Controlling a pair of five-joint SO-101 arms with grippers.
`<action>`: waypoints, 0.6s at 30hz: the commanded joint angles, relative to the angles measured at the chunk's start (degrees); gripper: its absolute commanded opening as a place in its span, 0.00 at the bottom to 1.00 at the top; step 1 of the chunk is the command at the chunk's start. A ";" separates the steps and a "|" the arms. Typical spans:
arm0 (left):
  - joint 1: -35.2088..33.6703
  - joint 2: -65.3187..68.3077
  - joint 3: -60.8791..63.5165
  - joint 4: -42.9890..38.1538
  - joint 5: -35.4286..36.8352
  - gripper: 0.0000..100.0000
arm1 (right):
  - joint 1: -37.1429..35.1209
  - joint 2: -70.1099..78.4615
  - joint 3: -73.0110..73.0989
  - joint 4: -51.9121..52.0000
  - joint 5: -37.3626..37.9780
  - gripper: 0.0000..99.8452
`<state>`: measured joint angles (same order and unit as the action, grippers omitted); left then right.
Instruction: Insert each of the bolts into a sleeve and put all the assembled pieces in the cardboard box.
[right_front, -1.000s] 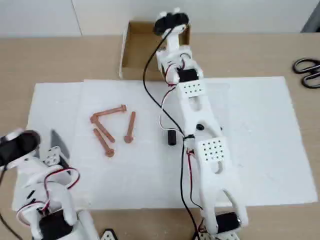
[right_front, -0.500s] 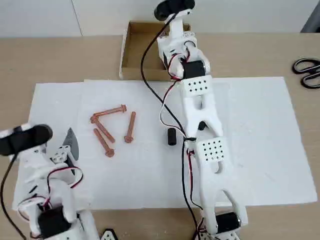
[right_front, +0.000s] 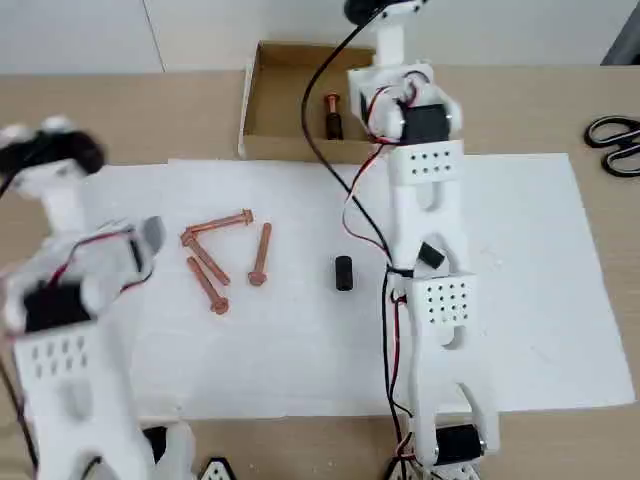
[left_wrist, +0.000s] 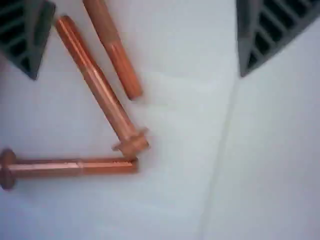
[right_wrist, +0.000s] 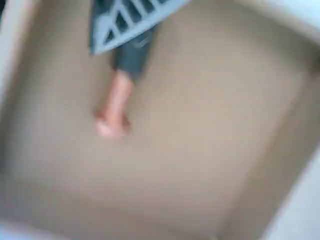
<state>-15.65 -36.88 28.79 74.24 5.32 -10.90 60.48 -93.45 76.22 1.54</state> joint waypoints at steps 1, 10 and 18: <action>4.57 11.34 -10.59 3.78 0.09 0.24 | 1.89 -7.87 -2.90 8.84 0.44 0.11; 9.58 31.82 -22.81 3.78 12.57 0.24 | 7.52 -11.74 -2.64 20.70 0.44 0.11; 10.11 41.32 -28.44 4.92 20.13 0.24 | 11.47 -11.82 -2.55 21.49 0.62 0.11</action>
<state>-5.71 4.09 3.21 78.20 24.31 -0.97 53.45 -93.45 97.14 1.54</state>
